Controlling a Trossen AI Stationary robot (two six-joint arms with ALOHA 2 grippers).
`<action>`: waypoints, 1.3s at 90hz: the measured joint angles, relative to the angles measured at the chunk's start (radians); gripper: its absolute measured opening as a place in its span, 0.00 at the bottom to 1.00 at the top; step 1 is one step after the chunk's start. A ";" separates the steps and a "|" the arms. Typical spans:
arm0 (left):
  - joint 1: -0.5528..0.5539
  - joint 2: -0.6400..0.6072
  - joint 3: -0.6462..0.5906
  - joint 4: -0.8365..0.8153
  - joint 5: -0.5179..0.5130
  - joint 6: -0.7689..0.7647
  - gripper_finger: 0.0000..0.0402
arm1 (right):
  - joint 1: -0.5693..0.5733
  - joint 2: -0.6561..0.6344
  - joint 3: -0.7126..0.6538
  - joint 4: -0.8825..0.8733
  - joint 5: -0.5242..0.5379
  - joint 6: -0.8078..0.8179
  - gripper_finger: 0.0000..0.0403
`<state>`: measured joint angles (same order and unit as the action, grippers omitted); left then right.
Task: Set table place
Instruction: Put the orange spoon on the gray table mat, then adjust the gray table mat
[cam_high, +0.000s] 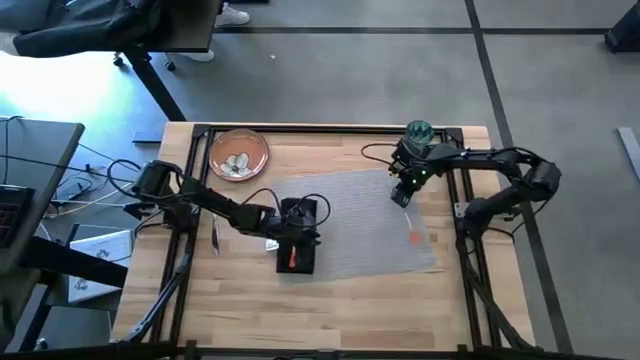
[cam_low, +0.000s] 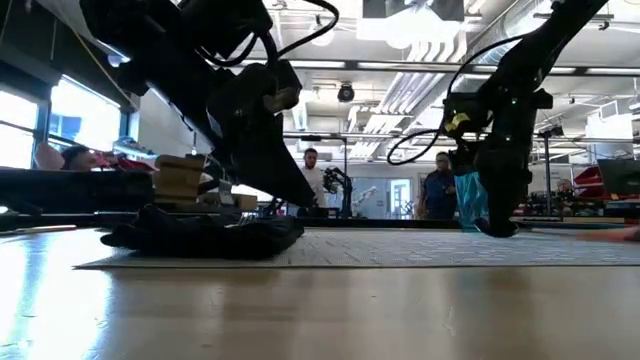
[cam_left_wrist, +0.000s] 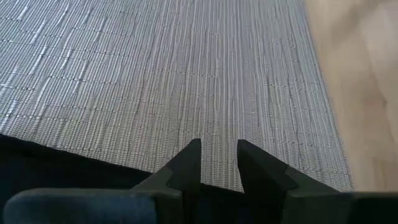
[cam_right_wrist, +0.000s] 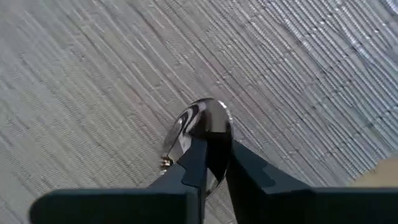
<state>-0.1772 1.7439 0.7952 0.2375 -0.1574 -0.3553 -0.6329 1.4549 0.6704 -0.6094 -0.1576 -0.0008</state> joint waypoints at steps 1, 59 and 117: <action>0.000 0.000 0.000 0.000 0.000 0.000 0.22 | 0.000 0.000 0.000 0.000 0.002 0.001 0.15; -0.003 -0.243 0.000 -0.249 -0.009 -0.007 0.22 | 0.006 -0.004 0.239 -0.324 -0.057 0.083 0.43; -0.215 -0.410 -0.140 -0.629 -0.046 -0.241 0.22 | 0.609 -0.004 0.125 0.272 0.019 0.240 0.43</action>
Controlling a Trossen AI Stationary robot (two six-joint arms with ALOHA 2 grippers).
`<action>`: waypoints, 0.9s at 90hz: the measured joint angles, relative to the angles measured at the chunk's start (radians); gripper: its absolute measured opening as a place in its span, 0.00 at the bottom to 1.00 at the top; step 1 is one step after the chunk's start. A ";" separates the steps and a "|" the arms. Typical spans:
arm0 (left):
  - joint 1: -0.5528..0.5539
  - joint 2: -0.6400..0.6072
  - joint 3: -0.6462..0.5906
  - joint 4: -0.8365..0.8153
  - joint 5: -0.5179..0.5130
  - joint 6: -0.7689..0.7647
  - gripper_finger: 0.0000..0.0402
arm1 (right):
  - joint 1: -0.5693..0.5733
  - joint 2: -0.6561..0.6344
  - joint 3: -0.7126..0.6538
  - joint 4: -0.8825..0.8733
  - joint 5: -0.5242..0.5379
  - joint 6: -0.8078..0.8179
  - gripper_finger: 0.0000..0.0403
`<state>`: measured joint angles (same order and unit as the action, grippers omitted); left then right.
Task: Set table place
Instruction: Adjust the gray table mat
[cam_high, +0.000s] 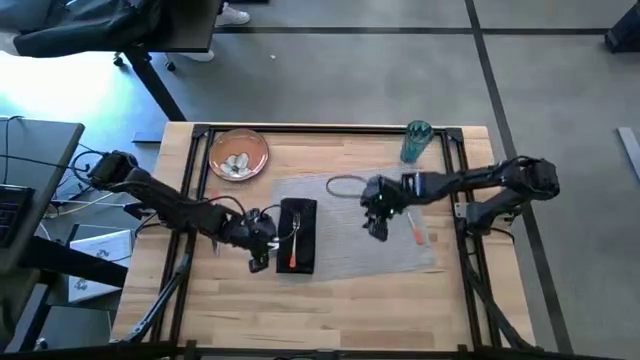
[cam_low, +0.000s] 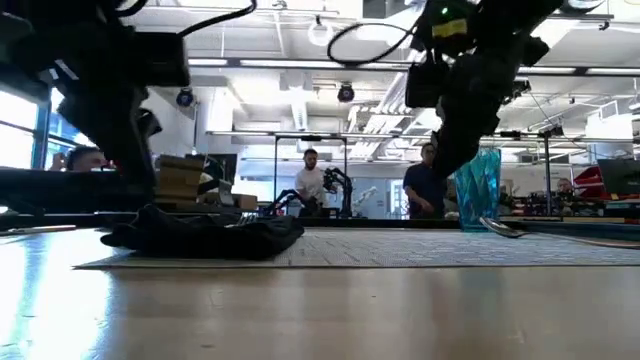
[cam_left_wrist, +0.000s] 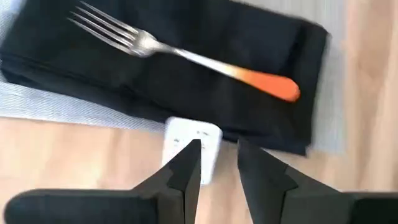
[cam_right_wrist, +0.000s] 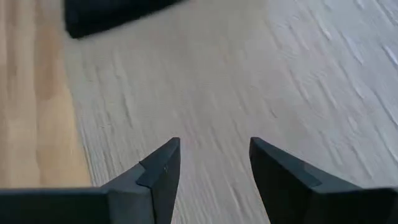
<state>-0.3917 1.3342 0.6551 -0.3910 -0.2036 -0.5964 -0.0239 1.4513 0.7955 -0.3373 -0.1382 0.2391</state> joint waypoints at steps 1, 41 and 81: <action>-0.003 0.000 -0.004 0.004 -0.001 -0.003 0.22 | 0.007 0.000 -0.004 0.009 0.005 0.000 0.43; -0.082 0.004 -0.037 0.077 -0.030 -0.003 0.22 | 0.246 0.035 -0.130 0.373 0.153 0.054 0.43; -0.064 0.009 -0.037 0.108 0.004 0.010 0.22 | 0.282 0.266 0.037 0.261 0.199 0.117 0.43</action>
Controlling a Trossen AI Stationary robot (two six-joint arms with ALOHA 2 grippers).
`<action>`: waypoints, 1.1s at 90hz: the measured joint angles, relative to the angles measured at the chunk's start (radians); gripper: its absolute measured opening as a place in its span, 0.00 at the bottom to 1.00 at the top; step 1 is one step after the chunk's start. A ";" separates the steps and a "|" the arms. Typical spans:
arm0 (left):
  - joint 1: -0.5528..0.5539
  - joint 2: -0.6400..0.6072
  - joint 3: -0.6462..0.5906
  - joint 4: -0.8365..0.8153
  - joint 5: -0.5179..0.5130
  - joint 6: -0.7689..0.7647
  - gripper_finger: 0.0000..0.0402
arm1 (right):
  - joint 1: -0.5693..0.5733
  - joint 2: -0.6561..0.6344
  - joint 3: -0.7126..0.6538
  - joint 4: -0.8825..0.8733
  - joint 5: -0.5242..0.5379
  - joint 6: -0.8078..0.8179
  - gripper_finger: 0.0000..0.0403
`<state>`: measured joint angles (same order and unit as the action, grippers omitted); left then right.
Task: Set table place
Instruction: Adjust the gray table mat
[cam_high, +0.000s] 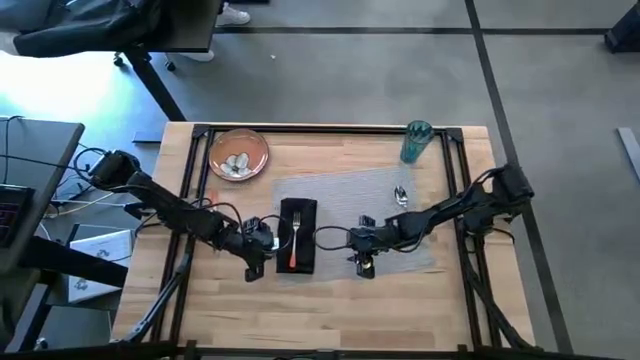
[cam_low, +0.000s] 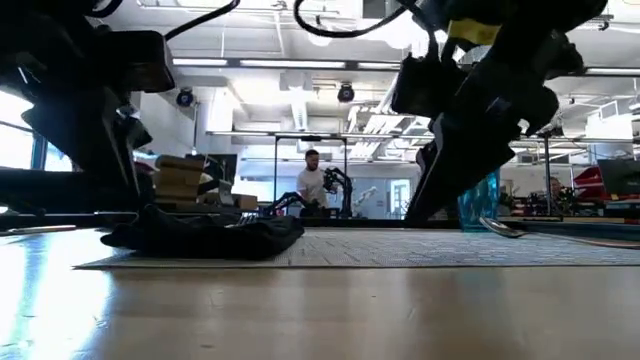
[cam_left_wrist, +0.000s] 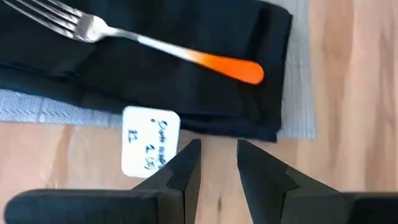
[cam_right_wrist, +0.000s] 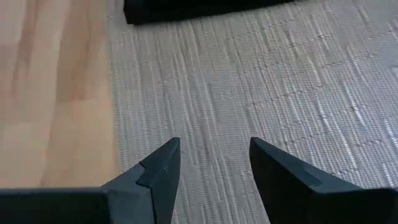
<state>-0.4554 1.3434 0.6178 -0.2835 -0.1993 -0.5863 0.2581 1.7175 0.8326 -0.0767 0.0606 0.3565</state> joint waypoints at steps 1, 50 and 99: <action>-0.002 0.000 0.000 0.003 0.000 0.003 0.22 | 0.000 0.001 0.000 -0.002 0.001 -0.001 0.43; -0.046 0.178 0.001 0.201 0.038 0.038 0.22 | -0.002 0.005 -0.005 -0.014 0.041 -0.009 0.43; -0.015 0.260 0.001 0.375 0.070 0.069 0.22 | -0.002 0.004 -0.005 -0.006 0.042 -0.016 0.43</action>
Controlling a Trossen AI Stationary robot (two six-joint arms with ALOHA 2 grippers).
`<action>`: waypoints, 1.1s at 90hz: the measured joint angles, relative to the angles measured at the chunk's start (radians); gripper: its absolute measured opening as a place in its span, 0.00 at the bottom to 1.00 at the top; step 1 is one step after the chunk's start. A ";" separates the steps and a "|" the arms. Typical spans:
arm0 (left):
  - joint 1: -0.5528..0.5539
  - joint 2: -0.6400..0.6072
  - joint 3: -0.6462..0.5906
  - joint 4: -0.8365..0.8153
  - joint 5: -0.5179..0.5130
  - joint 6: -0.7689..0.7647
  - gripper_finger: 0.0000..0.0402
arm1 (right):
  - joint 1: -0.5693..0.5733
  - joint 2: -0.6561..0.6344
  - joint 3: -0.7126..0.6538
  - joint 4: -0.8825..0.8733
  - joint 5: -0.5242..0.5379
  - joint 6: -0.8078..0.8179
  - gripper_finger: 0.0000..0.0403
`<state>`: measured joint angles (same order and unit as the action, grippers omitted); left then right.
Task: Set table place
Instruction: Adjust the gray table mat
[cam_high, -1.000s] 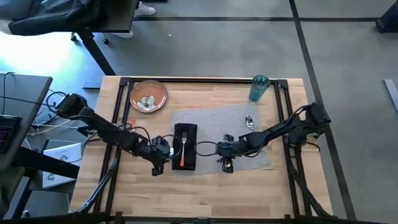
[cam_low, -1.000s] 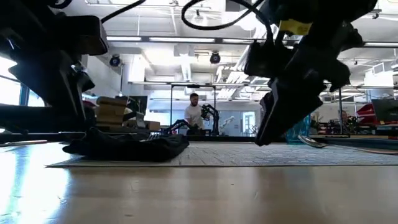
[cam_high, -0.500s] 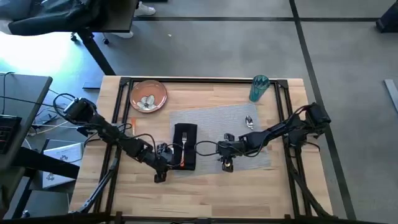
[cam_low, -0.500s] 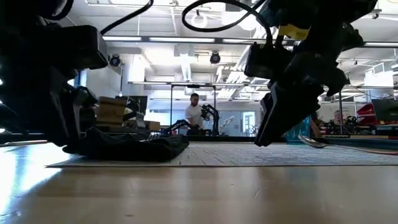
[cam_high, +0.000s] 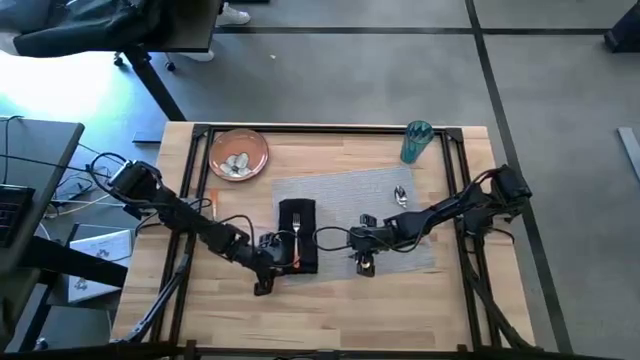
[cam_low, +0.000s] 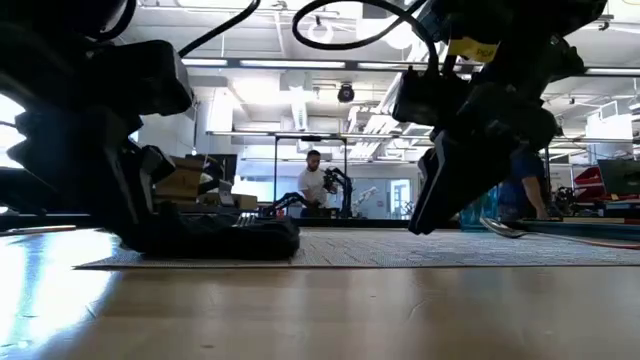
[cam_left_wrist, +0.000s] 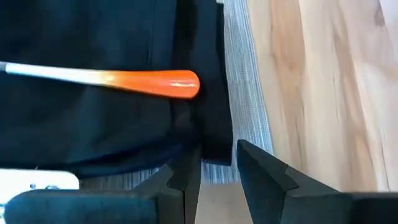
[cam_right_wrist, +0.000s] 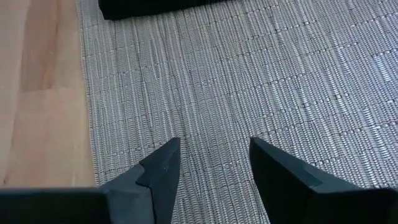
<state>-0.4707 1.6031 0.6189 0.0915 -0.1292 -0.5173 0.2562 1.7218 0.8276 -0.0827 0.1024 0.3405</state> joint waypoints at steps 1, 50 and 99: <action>0.001 0.003 0.000 0.003 0.001 0.002 0.22 | 0.000 0.000 0.000 0.000 0.000 0.000 0.43; -0.023 0.010 0.037 -0.069 0.110 -0.056 0.22 | 0.000 0.000 0.005 -0.008 -0.009 -0.001 0.43; -0.058 0.044 0.052 -0.081 -0.028 -0.073 0.22 | 0.058 -0.004 0.053 -0.351 -0.034 0.132 0.43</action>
<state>-0.5287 1.6467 0.6706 0.0101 -0.1573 -0.5907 0.3139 1.7182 0.8803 -0.4342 0.0681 0.4721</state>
